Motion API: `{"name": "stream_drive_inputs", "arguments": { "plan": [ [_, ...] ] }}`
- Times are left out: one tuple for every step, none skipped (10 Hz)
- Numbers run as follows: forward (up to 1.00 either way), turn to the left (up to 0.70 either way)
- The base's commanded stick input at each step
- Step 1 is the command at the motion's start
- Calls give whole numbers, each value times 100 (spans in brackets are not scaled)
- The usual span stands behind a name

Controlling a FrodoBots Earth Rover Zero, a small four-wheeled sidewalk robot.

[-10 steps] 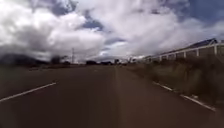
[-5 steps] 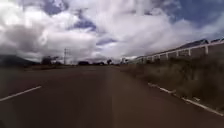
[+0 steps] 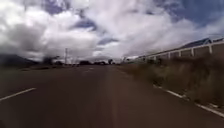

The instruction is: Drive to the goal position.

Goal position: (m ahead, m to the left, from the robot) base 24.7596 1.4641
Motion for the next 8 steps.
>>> {"name": "stream_drive_inputs", "arguments": {
  "plan": [
    [70, 2],
    [70, 2],
    [70, 2],
    [70, 2],
    [70, 2],
    [70, 2],
    [70, 2],
    [70, 2]
  ]
}}
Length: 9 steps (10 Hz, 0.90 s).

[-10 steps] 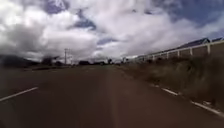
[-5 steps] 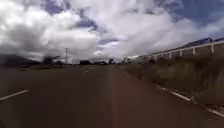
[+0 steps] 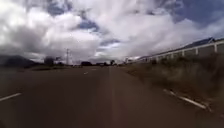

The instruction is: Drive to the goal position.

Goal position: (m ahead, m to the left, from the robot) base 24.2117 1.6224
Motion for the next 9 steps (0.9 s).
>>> {"name": "stream_drive_inputs", "arguments": {
  "plan": [
    [70, 2],
    [70, 2],
    [70, 2],
    [70, 2],
    [70, 2],
    [70, 2],
    [70, 0],
    [70, -4],
    [70, -4]
  ]
}}
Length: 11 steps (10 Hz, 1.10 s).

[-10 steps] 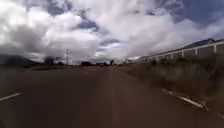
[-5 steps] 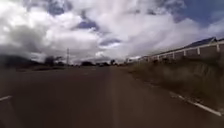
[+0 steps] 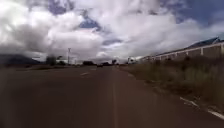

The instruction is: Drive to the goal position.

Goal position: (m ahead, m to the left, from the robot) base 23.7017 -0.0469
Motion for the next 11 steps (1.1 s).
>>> {"name": "stream_drive_inputs", "arguments": {
  "plan": [
    [70, 1],
    [70, 2],
    [70, 2],
    [70, 2],
    [70, 2],
    [70, 2],
    [70, 2],
    [70, 2],
    [70, 2],
    [70, 2],
    [70, 2]
  ]
}}
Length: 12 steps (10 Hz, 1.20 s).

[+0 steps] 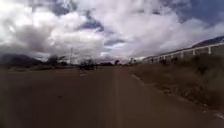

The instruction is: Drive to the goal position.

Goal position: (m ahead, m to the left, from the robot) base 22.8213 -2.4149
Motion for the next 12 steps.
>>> {"name": "stream_drive_inputs", "arguments": {
  "plan": [
    [70, 2],
    [70, 2],
    [70, 2],
    [70, 2],
    [70, 2],
    [70, 2],
    [70, 2],
    [70, 2],
    [70, 2],
    [70, 2],
    [70, -12],
    [70, -12]
  ]
}}
